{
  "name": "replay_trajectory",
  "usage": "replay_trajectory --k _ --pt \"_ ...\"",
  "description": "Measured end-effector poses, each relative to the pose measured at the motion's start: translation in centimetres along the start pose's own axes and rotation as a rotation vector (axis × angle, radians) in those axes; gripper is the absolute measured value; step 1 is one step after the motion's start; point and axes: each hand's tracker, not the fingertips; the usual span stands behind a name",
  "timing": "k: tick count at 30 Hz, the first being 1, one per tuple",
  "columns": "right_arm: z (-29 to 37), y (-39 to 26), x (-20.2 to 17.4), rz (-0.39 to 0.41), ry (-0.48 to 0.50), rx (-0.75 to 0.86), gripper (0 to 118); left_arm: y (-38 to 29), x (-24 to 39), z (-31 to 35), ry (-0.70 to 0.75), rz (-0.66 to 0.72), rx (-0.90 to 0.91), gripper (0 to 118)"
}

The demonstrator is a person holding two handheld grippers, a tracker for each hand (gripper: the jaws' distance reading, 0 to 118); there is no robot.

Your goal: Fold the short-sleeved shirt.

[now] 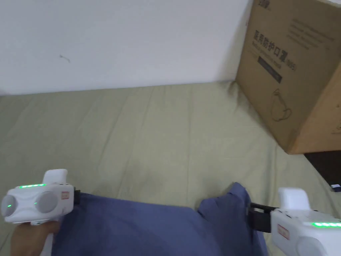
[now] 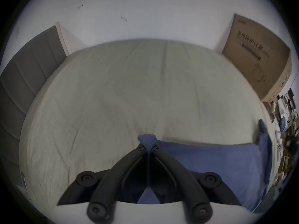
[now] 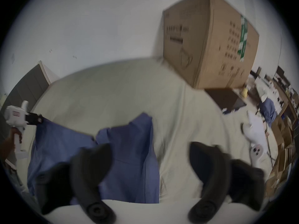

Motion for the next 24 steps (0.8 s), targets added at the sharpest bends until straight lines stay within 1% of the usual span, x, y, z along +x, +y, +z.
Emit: replay_trajectory --k 2,5,6,7,8,9,10,11,12,14,15,16,17,21,24 --pt "-2.1 -0.4 0.0 0.008 -0.004 -0.061 109 0.2 -0.2 2.1 -0.023 -0.007 0.008 1" --pt "-6.0 -1.1 0.0 0.001 -0.050 -0.163 109 0.3 0.3 5.2 -0.039 -0.005 0.031 1" --pt "-6.8 -1.5 0.1 -0.005 -0.046 -0.189 108 0.3 0.3 5.8 -0.041 -0.007 0.035 1" --pt "-7.5 -1.8 0.0 0.011 -0.052 -0.212 103 0.2 0.4 6.3 -0.040 -0.008 0.041 1" --pt "-8.0 -2.1 -0.1 0.029 -0.062 -0.226 94 0.4 0.5 6.8 -0.039 -0.012 0.043 1" --pt "-8.1 -2.5 -0.5 0.048 -0.071 -0.240 70 0.3 0.5 7.2 -0.036 -0.017 0.045 1" --pt "-8.1 -2.7 -0.6 0.046 -0.054 -0.237 54 0.2 0.5 7.5 -0.035 -0.017 0.046 1" --pt "-7.9 -3.0 -0.6 0.037 -0.030 -0.226 47 0.1 0.4 7.8 -0.037 -0.016 0.045 1" --pt "-7.3 -3.1 -0.8 0.040 -0.037 -0.211 38 0.0 0.4 8.1 -0.035 -0.014 0.045 1" --pt "-6.1 -3.0 -1.1 0.068 -0.058 -0.179 8 -0.4 0.3 8.8 -0.035 -0.009 0.048 1" --pt "-5.4 -2.8 -0.9 0.071 -0.052 -0.160 3 -0.6 0.3 9.1 -0.035 -0.007 0.049 1" --pt "-4.6 -2.6 -0.7 0.057 -0.015 -0.144 3 -0.7 0.2 9.4 -0.029 -0.006 0.051 1" --pt "-3.4 -2.1 -0.8 0.049 -0.005 -0.126 3 -0.9 0.1 9.9 -0.023 -0.004 0.057 1" --pt "1.4 -0.1 -0.8 0.083 0.021 -0.009 3 -1.2 -0.8 12.5 -0.022 0.028 0.096 1" --pt "5.1 1.6 -0.6 0.071 0.059 0.080 3 -0.9 -1.9 15.1 -0.020 0.057 0.147 1"
